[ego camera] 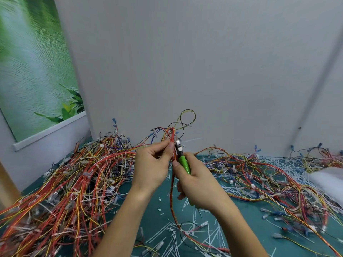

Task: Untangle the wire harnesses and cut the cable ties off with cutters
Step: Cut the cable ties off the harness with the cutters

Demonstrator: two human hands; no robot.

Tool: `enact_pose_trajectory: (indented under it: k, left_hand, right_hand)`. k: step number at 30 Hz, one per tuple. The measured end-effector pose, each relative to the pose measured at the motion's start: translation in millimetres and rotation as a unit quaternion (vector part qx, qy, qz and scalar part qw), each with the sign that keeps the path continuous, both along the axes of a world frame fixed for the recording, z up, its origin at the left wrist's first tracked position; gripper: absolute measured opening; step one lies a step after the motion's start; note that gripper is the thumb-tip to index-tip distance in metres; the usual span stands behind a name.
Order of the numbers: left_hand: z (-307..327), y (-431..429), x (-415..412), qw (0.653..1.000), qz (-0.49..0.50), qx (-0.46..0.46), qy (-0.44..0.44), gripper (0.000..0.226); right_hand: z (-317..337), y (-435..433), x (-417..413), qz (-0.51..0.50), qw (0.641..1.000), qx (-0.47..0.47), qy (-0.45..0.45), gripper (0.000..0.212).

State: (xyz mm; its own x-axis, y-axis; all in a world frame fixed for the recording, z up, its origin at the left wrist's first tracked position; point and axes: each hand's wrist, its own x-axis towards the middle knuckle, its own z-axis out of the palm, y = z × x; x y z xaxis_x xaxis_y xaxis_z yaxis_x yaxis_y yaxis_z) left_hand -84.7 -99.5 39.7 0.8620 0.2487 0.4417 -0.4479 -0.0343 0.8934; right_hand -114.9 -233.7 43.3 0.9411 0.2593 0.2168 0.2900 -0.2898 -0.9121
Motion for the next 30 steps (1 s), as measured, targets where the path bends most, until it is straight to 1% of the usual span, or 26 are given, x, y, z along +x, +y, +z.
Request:
enact_pose_trajectory:
  k: [2, 7, 9, 13, 17, 22, 24, 30]
  left_hand:
    - [0.4, 0.6, -2.0, 1.0, 0.0, 0.02, -0.022, 0.02]
    - [1.1, -0.1, -4.9, 0.998, -0.009, 0.048, -0.05, 0.019]
    - [1.8, -0.7, -5.4, 0.996, -0.012, 0.058, -0.06, 0.019]
    - [3.2, -0.5, -5.4, 0.993, 0.002, 0.073, -0.089, 0.028]
    - [2.1, -0.9, -3.5, 0.994, 0.008, 0.064, -0.091, 0.03]
    - [1.1, -1.7, -1.7, 0.997, 0.002, 0.03, -0.072, 0.025]
    - [0.6, -1.9, -1.2, 0.998, -0.003, 0.017, -0.061, 0.021]
    - [1.8, -2.7, -3.4, 0.999, -0.022, 0.0, -0.049, 0.021]
  right_hand:
    - [2.1, -1.2, -1.0, 0.009, 1.0, 0.001, 0.01, 0.013]
    - [6.5, -3.7, -3.6, 0.018, 0.999, 0.007, 0.035, 0.022]
    - [7.2, -3.6, -3.9, 0.016, 0.999, 0.006, 0.027, 0.022]
    - [6.1, -3.8, -2.6, 0.001, 1.0, -0.002, -0.01, 0.019]
    - [4.3, -3.4, -2.4, -0.007, 0.999, -0.014, -0.032, 0.021]
    - [2.7, -2.8, -1.0, -0.003, 0.999, -0.01, -0.03, 0.02]
    - [2.5, -3.3, -0.5, 0.006, 1.0, 0.004, -0.02, 0.019]
    - [4.2, -7.0, 0.4, 0.035, 0.999, 0.029, 0.024, 0.017]
